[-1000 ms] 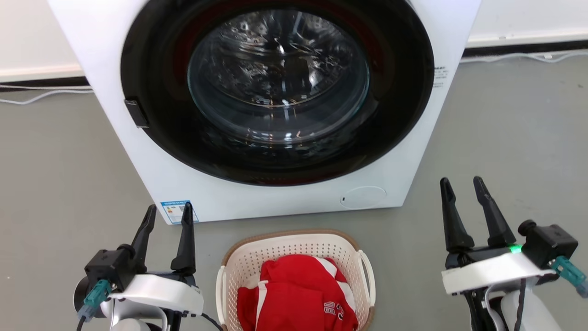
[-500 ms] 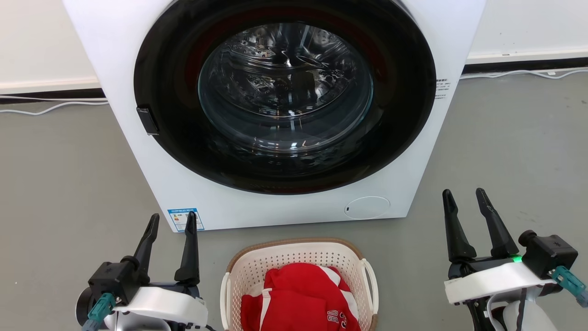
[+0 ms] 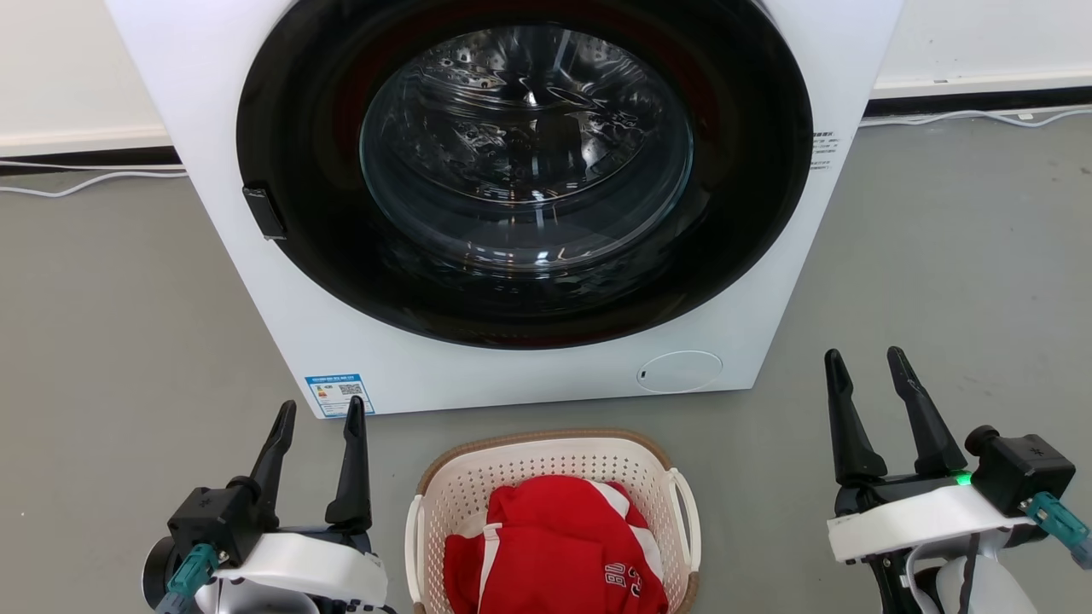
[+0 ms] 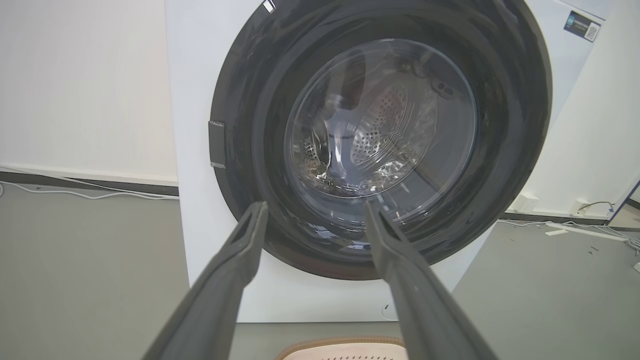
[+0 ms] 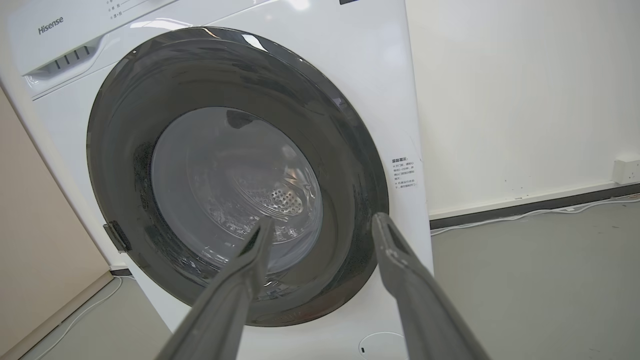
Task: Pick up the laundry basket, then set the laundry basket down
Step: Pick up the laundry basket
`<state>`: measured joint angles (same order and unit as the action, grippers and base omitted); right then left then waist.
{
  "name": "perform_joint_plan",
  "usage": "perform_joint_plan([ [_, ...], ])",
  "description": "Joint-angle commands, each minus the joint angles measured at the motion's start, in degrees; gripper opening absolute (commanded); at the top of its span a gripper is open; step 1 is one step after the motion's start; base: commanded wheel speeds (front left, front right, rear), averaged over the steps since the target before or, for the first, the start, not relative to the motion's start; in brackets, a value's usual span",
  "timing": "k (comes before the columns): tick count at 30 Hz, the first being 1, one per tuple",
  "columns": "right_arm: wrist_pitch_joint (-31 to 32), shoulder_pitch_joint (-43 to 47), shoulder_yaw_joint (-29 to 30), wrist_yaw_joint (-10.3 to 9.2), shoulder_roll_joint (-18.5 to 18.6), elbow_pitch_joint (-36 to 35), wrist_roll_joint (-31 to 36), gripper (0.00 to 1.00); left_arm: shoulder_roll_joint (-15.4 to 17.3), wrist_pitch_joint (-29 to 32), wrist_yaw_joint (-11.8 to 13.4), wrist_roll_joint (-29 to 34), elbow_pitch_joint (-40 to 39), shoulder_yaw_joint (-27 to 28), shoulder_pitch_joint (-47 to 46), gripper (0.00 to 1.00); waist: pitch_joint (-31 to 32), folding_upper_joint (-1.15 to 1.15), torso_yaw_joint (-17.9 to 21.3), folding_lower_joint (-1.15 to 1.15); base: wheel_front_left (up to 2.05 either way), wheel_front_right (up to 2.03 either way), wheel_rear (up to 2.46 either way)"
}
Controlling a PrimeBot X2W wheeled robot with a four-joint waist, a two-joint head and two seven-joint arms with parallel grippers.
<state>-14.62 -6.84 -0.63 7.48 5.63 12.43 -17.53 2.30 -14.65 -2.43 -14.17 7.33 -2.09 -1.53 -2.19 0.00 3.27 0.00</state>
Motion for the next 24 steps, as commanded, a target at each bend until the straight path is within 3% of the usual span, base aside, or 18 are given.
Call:
perform_joint_plan([
  [1,-0.38,-1.24,-1.34,0.01,0.33,-1.40,0.93,1.00,0.58,-0.35,0.63,-0.36,-1.35,1.56,-2.08,1.00,-0.04,0.00,0.06,0.00,0.00,0.00,0.00],
  [24,-0.38,-1.24,-0.96,0.01,0.30,-1.06,1.45,1.00,0.58,-0.35,0.52,-0.35,-0.47,1.37,-2.55,1.00,-0.87,0.00,0.16,0.00,0.00,0.00,0.00],
])
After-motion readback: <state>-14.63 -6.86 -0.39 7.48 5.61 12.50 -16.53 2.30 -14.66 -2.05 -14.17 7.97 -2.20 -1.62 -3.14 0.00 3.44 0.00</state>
